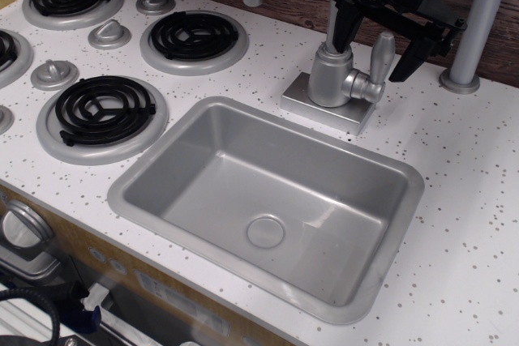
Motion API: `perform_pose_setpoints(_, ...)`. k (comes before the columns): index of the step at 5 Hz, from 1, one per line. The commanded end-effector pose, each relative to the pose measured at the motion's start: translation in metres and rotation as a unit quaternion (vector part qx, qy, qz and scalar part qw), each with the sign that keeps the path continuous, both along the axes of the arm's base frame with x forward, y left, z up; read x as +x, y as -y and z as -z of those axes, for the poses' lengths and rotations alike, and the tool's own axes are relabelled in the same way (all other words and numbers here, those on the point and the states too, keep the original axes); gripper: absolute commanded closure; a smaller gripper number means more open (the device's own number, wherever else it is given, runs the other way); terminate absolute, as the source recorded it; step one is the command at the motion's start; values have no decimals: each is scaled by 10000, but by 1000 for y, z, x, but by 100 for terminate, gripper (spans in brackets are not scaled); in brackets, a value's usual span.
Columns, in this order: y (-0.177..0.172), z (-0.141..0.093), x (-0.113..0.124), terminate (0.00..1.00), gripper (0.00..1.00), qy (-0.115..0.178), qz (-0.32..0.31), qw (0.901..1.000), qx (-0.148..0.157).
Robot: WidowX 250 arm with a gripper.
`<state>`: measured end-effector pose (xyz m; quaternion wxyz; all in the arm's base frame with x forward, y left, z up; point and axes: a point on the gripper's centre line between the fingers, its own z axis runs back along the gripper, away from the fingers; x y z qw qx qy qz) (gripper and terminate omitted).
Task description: Lever vertical to front
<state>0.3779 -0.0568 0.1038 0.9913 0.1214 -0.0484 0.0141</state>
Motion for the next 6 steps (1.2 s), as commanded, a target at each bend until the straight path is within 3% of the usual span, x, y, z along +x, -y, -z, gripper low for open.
perform_pose_setpoints(1, 0, 0, 0, 0, 0, 0, 0, 10000, 0)
perform_pose_setpoints(4, 10, -14, 26, 0, 0, 720, 159, 9973, -15)
perform_pose_setpoints(6, 7, -16, 41, 0, 0, 736, 318, 9968, -36)
